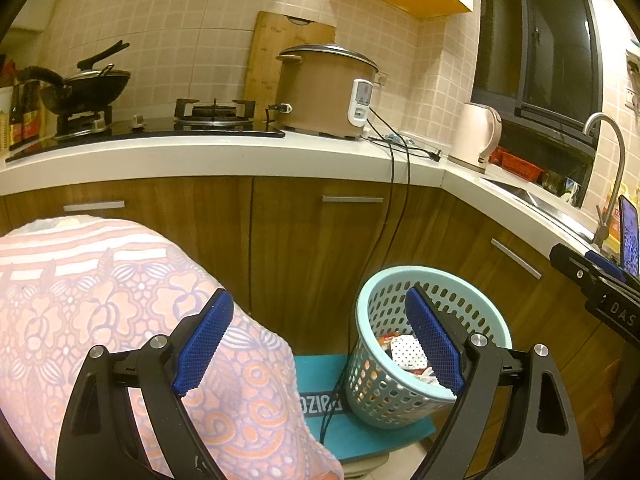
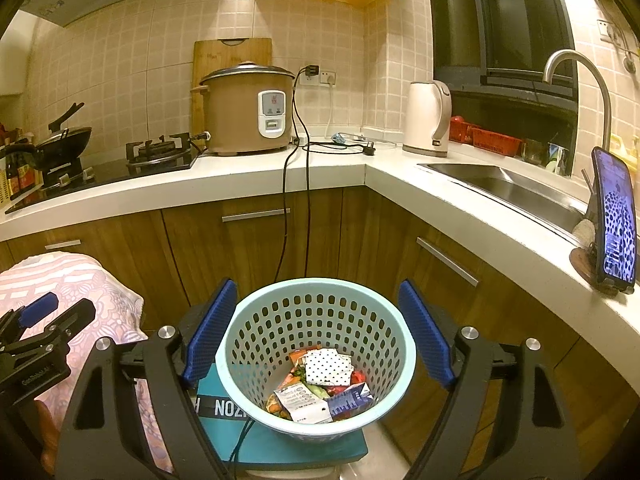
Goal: Collect trash
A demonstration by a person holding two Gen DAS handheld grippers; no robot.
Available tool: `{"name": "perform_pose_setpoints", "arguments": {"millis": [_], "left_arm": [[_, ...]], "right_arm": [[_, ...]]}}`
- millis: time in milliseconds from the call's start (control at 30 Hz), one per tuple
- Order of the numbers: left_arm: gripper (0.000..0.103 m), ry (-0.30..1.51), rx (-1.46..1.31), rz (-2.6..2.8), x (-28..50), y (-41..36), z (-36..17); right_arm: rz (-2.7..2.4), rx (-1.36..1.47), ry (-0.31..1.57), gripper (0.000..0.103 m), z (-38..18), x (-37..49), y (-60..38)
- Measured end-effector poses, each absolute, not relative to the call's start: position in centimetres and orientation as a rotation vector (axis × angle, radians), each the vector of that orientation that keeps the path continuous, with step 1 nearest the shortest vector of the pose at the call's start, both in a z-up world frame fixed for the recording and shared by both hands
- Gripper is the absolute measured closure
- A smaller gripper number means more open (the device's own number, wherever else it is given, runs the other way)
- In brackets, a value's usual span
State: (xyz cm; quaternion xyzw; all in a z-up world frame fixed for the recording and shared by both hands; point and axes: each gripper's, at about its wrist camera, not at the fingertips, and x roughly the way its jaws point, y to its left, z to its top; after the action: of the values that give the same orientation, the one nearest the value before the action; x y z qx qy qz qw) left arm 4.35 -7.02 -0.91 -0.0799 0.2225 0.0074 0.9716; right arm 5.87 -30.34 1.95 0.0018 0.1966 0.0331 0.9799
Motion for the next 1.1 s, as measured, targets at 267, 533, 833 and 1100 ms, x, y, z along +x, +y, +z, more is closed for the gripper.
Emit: {"name": "perform_pose_setpoints", "arguments": {"millis": [267, 533, 833, 1100], "left_arm": [[0.017, 0.449, -0.162, 0.016, 4.35, -7.04, -0.92], [0.017, 0.447, -0.162, 0.015, 4.29, -7.10, -0.90], [0.017, 0.443, -0.159, 0.016, 4.30, -7.00, -0.86], [0.017, 0.436, -0.151, 0.018, 4.15, -7.06, -0.85]], "right_arm": [[0.067, 0.006, 0.401, 0.024, 1.68, 6.03, -30.41], [0.068, 0.006, 0.402, 0.024, 1.69, 6.00, -30.40], [0.069, -0.001, 0.392, 0.024, 2.19, 5.84, -30.00], [0.068, -0.002, 0.385, 0.024, 2.42, 5.66, -29.90]]}}
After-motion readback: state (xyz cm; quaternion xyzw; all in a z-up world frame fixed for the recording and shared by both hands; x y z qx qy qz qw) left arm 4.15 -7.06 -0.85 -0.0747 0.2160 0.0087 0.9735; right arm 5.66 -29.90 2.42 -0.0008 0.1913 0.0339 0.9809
